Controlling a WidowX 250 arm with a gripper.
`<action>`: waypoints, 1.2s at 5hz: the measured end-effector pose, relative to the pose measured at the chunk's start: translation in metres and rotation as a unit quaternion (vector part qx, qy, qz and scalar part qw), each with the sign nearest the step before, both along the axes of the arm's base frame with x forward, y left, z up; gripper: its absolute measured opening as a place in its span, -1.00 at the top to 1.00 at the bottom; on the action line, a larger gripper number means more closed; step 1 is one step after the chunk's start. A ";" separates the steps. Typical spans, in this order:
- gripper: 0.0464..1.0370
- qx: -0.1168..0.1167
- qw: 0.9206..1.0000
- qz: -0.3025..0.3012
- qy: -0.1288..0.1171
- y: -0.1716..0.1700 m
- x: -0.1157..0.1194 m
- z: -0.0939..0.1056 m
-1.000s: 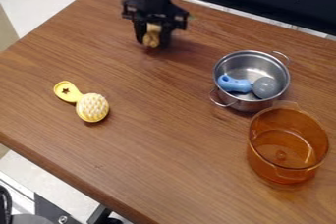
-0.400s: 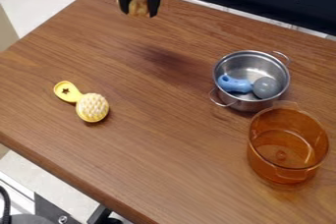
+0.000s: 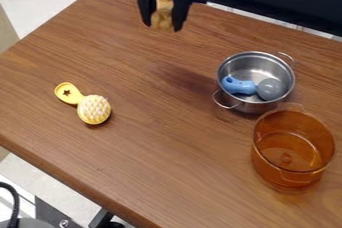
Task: Pick up the chicken wings and put it in the orange pot
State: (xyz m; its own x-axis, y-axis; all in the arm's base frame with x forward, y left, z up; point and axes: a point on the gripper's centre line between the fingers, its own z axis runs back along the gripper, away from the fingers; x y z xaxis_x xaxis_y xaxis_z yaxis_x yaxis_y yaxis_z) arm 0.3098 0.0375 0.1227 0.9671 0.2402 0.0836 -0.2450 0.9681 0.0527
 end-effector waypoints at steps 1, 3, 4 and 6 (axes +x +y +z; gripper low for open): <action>0.05 -0.004 0.999 -0.034 0.016 -0.023 -0.009 -0.002; 0.05 -0.012 0.994 -0.105 0.033 -0.085 -0.028 -0.009; 0.05 -0.014 0.990 -0.132 0.039 -0.109 -0.038 -0.015; 0.05 -0.010 0.982 -0.184 0.032 -0.149 -0.054 -0.026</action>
State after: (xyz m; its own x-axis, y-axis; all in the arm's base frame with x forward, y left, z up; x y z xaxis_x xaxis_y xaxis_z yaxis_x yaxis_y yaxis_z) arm 0.2555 -0.1119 0.0972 0.9918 -0.1261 0.0185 0.1254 0.9914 0.0364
